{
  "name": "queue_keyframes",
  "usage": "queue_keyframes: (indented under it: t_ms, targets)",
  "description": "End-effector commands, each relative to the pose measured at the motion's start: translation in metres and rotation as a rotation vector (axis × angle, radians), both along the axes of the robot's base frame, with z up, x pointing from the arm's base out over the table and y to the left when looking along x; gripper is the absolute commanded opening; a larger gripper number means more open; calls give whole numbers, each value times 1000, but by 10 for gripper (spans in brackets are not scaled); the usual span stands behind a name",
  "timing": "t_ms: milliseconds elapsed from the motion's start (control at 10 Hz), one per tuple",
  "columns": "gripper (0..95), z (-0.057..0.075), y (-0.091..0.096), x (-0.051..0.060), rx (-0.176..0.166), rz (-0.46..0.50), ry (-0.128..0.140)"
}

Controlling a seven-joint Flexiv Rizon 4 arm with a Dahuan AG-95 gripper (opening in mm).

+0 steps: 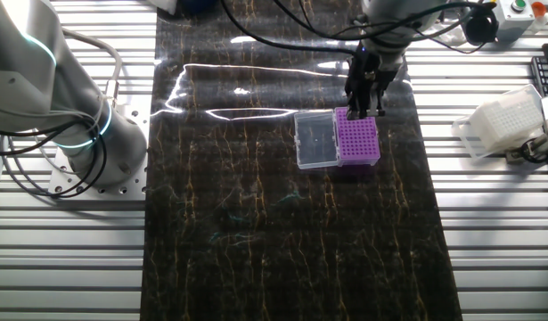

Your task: Insert a small pipette tip into the holder for small pipette tips

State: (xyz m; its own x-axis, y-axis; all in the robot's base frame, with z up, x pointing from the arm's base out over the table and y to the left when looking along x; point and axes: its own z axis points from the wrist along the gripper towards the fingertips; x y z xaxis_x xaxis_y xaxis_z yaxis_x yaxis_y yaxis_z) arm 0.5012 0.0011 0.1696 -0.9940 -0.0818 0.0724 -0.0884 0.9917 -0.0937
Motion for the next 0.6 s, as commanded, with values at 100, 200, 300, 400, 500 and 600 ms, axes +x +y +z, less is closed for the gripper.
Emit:
queue_keyframes:
  t_ms: [100, 200, 300, 400, 500, 600]
  targets:
    - [0, 0, 0, 0, -15, 4, 0]
    - [0, 0, 0, 0, -17, 7, 0]
    - [0, 0, 0, 0, -22, 8, 1]
    - [0, 0, 0, 0, -27, 8, 1]
    - [0, 0, 0, 0, -28, 8, 1]
    - [0, 0, 0, 0, -30, 7, 1]
